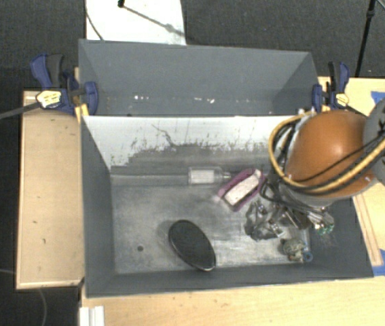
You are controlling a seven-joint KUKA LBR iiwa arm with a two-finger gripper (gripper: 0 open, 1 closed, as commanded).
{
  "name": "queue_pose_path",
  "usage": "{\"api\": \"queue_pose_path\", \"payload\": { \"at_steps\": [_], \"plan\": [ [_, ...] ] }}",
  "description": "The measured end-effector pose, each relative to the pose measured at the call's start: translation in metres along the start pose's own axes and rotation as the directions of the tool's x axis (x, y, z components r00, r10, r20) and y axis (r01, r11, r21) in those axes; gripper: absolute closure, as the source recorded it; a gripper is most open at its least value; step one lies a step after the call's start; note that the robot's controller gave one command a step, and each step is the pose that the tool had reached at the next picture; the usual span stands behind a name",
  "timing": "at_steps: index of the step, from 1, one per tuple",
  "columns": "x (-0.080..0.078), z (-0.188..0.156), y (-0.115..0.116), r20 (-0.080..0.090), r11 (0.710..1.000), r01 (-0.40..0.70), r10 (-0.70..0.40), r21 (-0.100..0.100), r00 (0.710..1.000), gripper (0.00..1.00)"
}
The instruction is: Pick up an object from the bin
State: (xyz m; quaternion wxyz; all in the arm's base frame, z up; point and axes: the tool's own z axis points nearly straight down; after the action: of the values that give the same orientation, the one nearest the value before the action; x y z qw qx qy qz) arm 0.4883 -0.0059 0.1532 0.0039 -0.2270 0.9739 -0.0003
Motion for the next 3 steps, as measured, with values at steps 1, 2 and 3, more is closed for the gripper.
{"api": "queue_pose_path", "payload": {
  "at_steps": [1,2,3],
  "plan": [
    [-0.045,0.010,-0.048,-0.001,0.986,-0.168,0.168,0.000,0.986,1.00],
    [-0.045,0.010,-0.047,-0.003,0.986,-0.167,0.167,-0.001,0.986,0.00],
    [-0.081,0.033,-0.064,-0.001,0.962,-0.272,0.272,0.000,0.962,0.00]
  ]
}}
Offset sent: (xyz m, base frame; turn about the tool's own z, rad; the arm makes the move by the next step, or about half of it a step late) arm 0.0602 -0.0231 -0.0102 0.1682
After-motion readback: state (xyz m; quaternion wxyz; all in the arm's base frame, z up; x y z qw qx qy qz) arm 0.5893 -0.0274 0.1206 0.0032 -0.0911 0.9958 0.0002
